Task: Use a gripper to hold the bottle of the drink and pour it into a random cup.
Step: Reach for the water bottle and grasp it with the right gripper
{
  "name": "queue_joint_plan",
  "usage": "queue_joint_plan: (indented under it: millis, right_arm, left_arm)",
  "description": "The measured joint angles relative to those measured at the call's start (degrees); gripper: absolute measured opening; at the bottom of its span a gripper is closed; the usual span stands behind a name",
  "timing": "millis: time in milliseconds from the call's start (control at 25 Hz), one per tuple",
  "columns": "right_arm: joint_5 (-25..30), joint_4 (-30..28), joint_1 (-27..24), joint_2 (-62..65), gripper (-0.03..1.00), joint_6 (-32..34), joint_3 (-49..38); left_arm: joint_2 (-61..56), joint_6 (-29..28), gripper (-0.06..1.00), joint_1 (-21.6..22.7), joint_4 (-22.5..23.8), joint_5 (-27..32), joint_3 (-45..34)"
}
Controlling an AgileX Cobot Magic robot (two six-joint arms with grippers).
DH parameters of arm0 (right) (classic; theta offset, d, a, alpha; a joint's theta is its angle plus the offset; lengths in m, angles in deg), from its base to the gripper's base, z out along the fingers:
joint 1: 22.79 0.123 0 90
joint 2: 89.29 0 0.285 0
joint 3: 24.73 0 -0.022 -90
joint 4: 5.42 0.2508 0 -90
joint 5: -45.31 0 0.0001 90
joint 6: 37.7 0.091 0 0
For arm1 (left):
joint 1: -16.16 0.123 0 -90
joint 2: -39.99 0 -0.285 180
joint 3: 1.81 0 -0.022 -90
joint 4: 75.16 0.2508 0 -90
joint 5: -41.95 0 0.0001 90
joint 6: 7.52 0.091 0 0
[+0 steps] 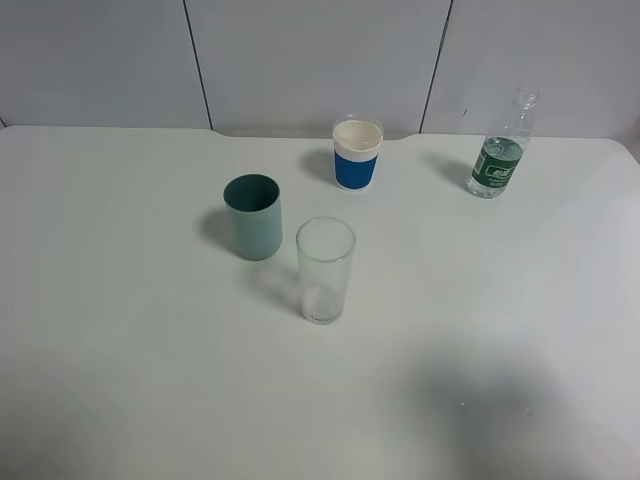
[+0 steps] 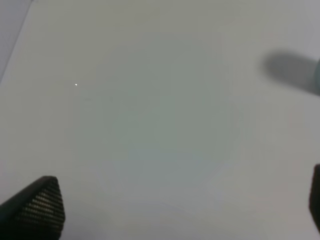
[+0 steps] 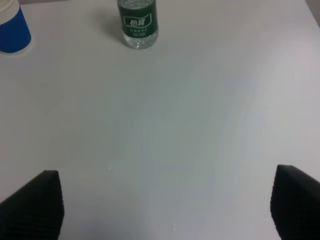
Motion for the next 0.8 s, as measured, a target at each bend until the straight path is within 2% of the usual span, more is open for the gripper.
queue_joint_plan:
  millis: [360,800]
  right_arm:
    - [0.0,0.05,0.0,-1.39,0.82,0.0,0.0]
    - [0.0,1.1,0.0,-20.14,0.82,-0.08,-0.01]
  left_arm:
    - [0.0,0.0,0.99,0.0,0.0,0.0,0.0]
    - [0.0,0.0,0.99,0.0,0.0,0.0,0.0]
